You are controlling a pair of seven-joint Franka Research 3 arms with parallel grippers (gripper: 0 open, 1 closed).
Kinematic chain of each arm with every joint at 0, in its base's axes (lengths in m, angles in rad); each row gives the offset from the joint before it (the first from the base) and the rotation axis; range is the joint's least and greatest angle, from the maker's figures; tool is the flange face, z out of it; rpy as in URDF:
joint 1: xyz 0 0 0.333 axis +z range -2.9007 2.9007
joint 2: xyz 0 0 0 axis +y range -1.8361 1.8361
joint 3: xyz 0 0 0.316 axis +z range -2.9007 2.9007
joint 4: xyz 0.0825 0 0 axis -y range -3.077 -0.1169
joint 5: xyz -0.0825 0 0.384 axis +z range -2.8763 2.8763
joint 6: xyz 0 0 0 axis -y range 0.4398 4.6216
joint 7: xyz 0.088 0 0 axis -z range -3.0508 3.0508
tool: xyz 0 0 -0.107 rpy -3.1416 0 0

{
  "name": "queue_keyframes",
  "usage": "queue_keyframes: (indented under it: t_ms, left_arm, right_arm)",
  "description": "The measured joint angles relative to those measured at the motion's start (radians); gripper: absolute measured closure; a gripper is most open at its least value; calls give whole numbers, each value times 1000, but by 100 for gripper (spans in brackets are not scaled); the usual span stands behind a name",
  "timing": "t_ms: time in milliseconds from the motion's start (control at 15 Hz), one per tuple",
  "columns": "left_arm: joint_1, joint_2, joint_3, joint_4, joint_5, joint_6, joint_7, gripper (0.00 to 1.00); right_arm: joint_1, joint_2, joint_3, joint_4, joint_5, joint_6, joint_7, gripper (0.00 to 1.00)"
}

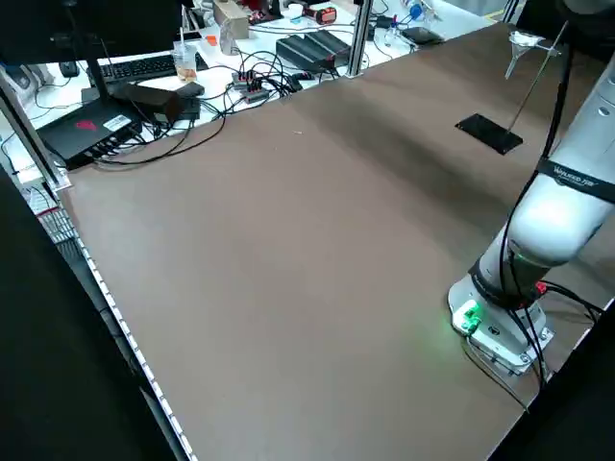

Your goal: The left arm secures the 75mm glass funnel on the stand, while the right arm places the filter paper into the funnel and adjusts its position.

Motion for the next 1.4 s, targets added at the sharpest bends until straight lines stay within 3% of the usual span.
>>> queue_keyframes:
  t_ms: [133,267,467,933,1000,1333,1400]
  left_arm:
    - [-134,-50,159,-7,-44,17,3,0]
    - [-175,-101,202,-53,-50,52,3,0]
    - [-181,-142,203,-142,-51,120,8,0]
    - [-192,-136,200,-158,-51,132,30,0]
    - [-192,-136,200,-158,-51,132,30,0]
    - [-186,-136,203,-158,-47,131,31,0]
    - [-186,-136,203,-159,-44,131,36,0]
  right_arm:
    - [-73,-8,-1,-1,-2,-22,-137,75]
    - [-133,-7,-2,-9,-38,-40,-259,74]
    - [-206,-8,-2,-45,-138,-46,-481,71]
    - [-355,-45,-2,-96,-150,-42,-836,64]
    - [-369,-65,-3,-120,-150,-29,-867,59]
    - [-378,-217,5,-340,-180,110,-892,56]
    - [-377,-243,6,-371,-182,118,-893,51]
